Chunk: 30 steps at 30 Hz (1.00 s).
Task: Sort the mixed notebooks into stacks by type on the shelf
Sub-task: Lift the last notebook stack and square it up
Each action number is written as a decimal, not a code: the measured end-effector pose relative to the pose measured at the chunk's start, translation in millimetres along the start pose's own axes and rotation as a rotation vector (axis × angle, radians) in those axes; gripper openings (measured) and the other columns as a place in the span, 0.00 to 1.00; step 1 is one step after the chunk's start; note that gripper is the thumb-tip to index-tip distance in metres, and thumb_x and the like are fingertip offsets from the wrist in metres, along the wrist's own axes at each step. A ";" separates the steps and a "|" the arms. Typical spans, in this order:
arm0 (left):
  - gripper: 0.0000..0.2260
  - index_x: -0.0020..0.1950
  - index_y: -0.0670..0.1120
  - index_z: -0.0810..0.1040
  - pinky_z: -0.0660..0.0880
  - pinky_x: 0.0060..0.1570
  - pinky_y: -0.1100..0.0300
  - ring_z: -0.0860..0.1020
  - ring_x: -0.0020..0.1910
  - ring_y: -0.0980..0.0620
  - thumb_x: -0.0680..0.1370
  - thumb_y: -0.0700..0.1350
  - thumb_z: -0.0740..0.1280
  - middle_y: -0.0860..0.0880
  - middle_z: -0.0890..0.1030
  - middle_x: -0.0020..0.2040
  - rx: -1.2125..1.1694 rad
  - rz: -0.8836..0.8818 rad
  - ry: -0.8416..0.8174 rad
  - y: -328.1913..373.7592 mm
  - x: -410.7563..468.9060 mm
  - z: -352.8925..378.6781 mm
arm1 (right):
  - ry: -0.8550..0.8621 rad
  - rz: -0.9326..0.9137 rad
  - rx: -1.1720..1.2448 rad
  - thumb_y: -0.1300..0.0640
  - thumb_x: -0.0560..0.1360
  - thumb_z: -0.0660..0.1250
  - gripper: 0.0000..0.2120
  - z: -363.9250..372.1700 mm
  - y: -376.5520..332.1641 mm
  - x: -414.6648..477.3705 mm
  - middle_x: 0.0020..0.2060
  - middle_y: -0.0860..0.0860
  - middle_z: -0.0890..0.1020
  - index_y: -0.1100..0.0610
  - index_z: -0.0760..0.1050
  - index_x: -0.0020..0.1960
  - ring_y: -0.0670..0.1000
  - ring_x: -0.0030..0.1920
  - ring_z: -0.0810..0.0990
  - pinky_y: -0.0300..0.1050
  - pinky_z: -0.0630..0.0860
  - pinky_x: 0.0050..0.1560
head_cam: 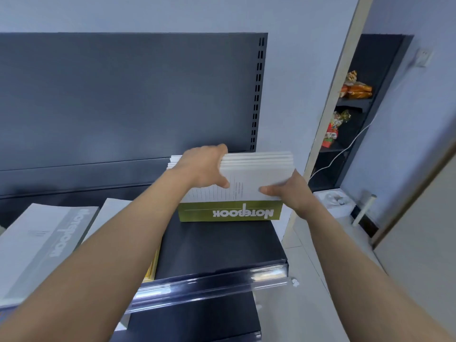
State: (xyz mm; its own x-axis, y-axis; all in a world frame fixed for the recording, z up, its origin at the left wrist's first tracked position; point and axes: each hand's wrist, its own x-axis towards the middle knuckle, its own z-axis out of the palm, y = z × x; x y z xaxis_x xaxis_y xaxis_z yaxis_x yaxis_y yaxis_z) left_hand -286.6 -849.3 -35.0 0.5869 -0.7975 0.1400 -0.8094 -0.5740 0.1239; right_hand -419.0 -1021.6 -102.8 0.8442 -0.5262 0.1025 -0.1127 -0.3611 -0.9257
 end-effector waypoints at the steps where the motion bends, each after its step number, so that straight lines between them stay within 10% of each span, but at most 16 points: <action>1: 0.27 0.60 0.49 0.68 0.69 0.41 0.56 0.74 0.47 0.48 0.67 0.57 0.74 0.52 0.77 0.51 -0.006 -0.023 -0.013 -1.5 0.1 0.3 | -0.003 0.013 0.024 0.59 0.67 0.75 0.23 1.0 6.1 0.0 0.54 0.47 0.81 0.49 0.73 0.59 0.51 0.56 0.79 0.50 0.78 0.55; 5: 0.24 0.55 0.51 0.72 0.71 0.43 0.55 0.74 0.47 0.51 0.67 0.61 0.73 0.53 0.77 0.50 -0.056 -0.146 0.023 -32.7 -9.6 -5.4 | -0.011 0.030 0.103 0.60 0.69 0.74 0.21 2.3 11.0 7.4 0.54 0.47 0.81 0.48 0.72 0.58 0.50 0.55 0.78 0.45 0.78 0.51; 13: 0.11 0.51 0.56 0.80 0.69 0.65 0.50 0.75 0.60 0.49 0.75 0.59 0.65 0.52 0.80 0.56 -1.256 -0.397 0.402 -48.7 -28.1 38.3 | 0.096 0.140 0.326 0.32 0.69 0.61 0.25 11.2 -4.5 12.5 0.54 0.46 0.79 0.46 0.70 0.58 0.51 0.56 0.77 0.54 0.73 0.61; 19: 0.06 0.47 0.47 0.78 0.68 0.46 0.67 0.72 0.46 0.60 0.78 0.41 0.62 0.56 0.77 0.45 -1.252 -0.509 0.623 -33.9 -17.3 43.0 | 0.341 0.246 0.388 0.46 0.79 0.57 0.11 8.9 -28.8 28.9 0.47 0.49 0.77 0.51 0.72 0.44 0.52 0.53 0.74 0.47 0.68 0.58; 30: 0.06 0.48 0.45 0.77 0.66 0.40 0.69 0.72 0.42 0.61 0.79 0.42 0.60 0.57 0.76 0.42 -1.176 -0.509 0.678 -30.7 -17.7 46.3 | 0.390 0.234 0.377 0.51 0.79 0.57 0.14 13.0 -27.5 29.0 0.42 0.49 0.74 0.61 0.73 0.56 0.50 0.48 0.72 0.49 0.70 0.58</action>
State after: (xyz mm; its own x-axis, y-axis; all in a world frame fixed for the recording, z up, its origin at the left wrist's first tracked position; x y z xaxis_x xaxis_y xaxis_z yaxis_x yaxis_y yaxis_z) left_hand -273.0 -826.1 -86.8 0.9664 -0.1263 0.2240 -0.2276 -0.0149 0.9736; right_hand -384.7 -1016.9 -79.1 0.5558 -0.8291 -0.0601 -0.0187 0.0598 -0.9980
